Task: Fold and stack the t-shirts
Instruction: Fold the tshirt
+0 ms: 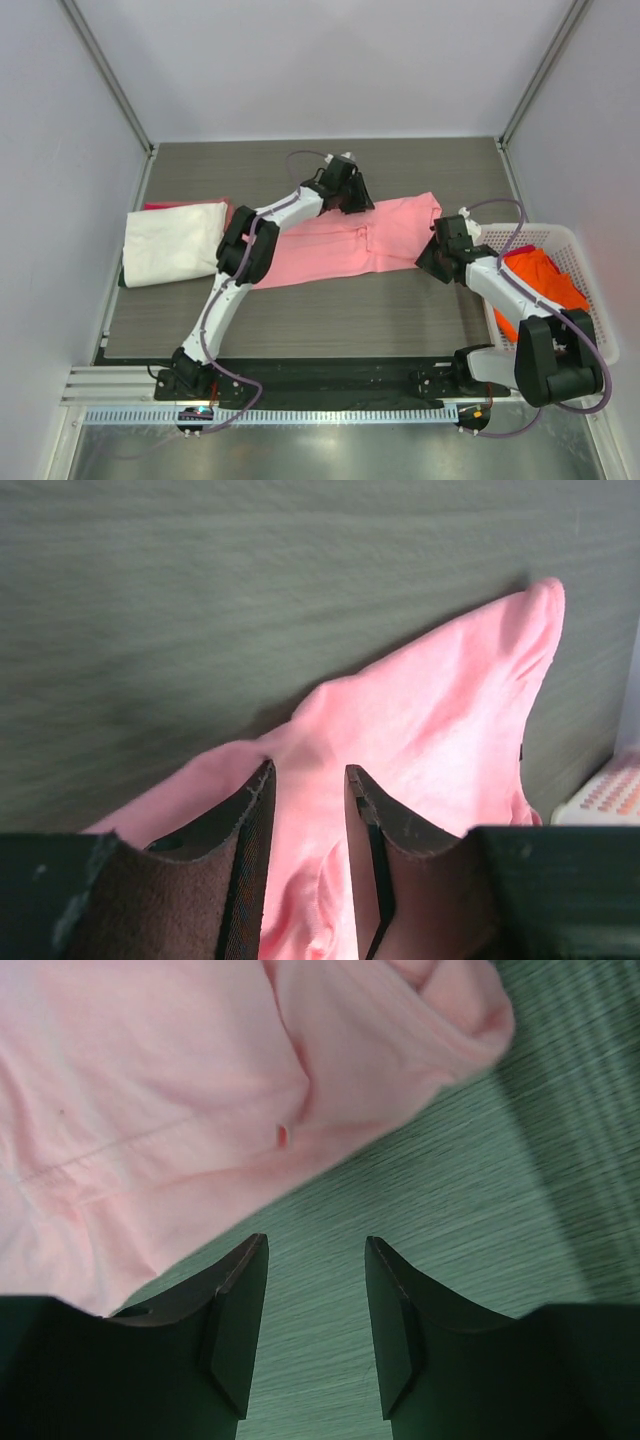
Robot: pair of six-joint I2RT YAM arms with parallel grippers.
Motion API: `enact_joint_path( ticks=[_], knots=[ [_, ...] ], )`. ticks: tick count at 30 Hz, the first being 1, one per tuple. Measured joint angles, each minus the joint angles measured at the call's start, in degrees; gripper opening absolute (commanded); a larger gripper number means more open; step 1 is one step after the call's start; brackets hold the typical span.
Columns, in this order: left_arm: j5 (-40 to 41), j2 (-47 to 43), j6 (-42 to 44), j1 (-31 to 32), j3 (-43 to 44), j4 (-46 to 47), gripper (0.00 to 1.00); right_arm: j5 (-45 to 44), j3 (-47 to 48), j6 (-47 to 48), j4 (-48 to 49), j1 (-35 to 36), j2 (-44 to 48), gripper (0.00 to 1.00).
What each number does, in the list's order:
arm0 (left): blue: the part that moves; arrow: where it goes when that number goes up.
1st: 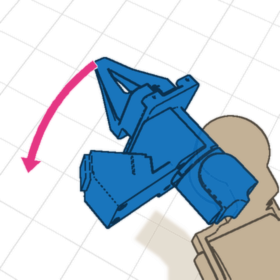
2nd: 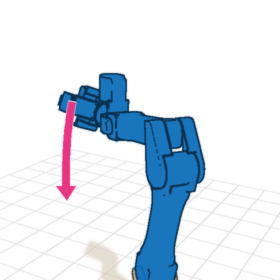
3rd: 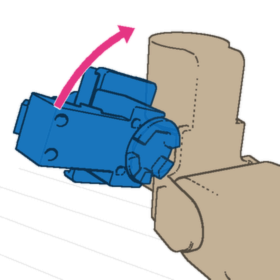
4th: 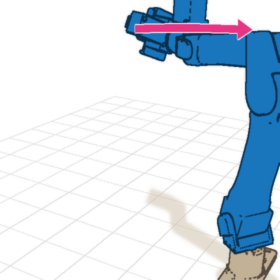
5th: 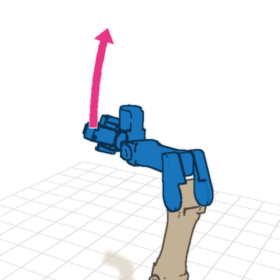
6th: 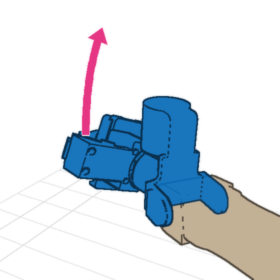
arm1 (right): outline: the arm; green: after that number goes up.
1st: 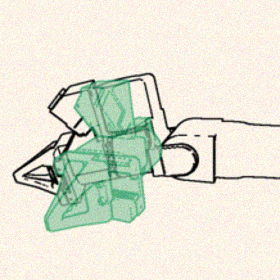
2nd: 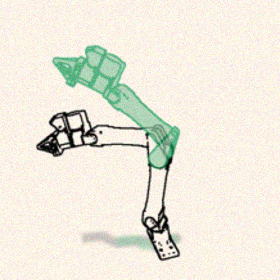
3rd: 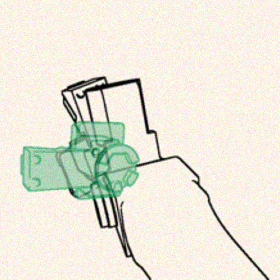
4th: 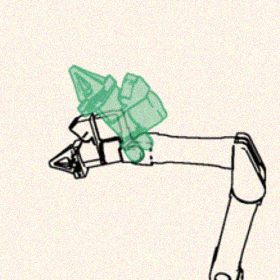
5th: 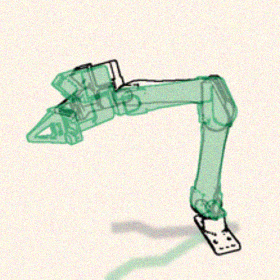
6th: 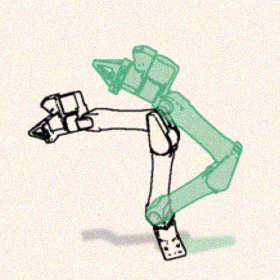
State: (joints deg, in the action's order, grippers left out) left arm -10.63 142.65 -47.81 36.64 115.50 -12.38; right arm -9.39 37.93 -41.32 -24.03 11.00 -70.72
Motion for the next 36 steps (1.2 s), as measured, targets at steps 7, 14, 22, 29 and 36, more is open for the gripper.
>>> enact_joint_path(
  ticks=[7, 14, 22, 29, 36],
  knots=[
    [3.58, -0.66, -2.67, -7.23, -1.31, -0.24, 0.38, 0.96, 2.03, -0.39, 0.55, 2.12, -3.78, 0.5],
    [5.73, -7.87, -3.93, -13.2, -12.46, 6.73, 0.8, 2.27, 10.25, -2.05, 4.55, 4.2, -14.75, 0.51],
    [6.32, -19.47, 1.68, -10.71, -27.19, 11.1, 0.91, -0.28, 12.07, -6.64, 6.75, 4.63, -19.34, 0.53],
    [7.15, -34.38, 7.93, -10.58, -30.05, 5.29, 0.89, -3.61, 15.5, -8.37, 6.69, 4.26, -25.11, 0.5],
    [8.92, -48.63, 9.53, -10.75, -40.59, -0.55, 0.87, -2.56, 30.42, -7.74, 6.99, -1.42, -37.7, 0.45]
  ],
)
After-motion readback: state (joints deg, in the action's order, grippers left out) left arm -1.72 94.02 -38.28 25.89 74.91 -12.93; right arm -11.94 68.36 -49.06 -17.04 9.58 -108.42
